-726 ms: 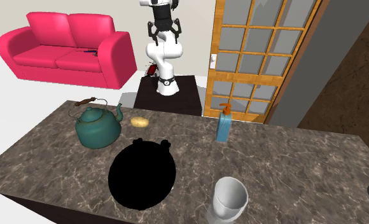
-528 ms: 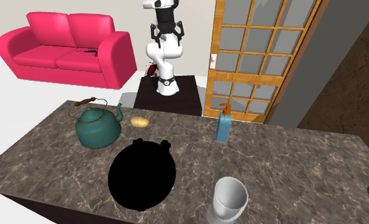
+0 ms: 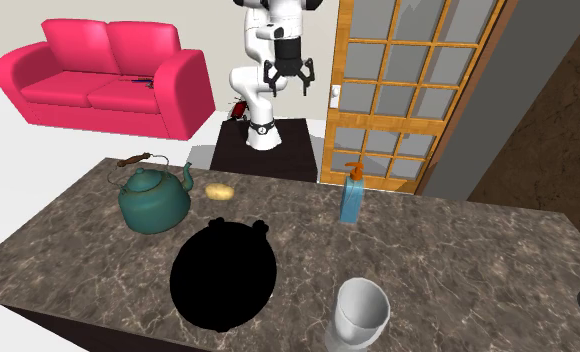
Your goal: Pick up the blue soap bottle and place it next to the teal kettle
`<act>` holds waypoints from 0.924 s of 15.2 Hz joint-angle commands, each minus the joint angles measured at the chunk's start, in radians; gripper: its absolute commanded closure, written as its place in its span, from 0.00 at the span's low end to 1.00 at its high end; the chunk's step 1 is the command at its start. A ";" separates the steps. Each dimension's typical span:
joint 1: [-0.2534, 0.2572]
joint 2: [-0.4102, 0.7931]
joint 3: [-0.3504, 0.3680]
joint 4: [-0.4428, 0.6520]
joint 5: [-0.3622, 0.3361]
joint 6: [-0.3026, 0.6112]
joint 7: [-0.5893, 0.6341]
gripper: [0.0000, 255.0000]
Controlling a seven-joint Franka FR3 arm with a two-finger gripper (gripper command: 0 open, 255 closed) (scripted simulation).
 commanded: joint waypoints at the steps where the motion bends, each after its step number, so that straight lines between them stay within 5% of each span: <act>1: 0.000 0.044 0.054 -0.002 0.010 0.059 0.063 0.00; 8: -0.031 0.246 0.225 0.038 -0.020 0.246 0.272 0.00; 14: -0.083 0.478 0.370 0.135 -0.153 0.372 0.500 0.00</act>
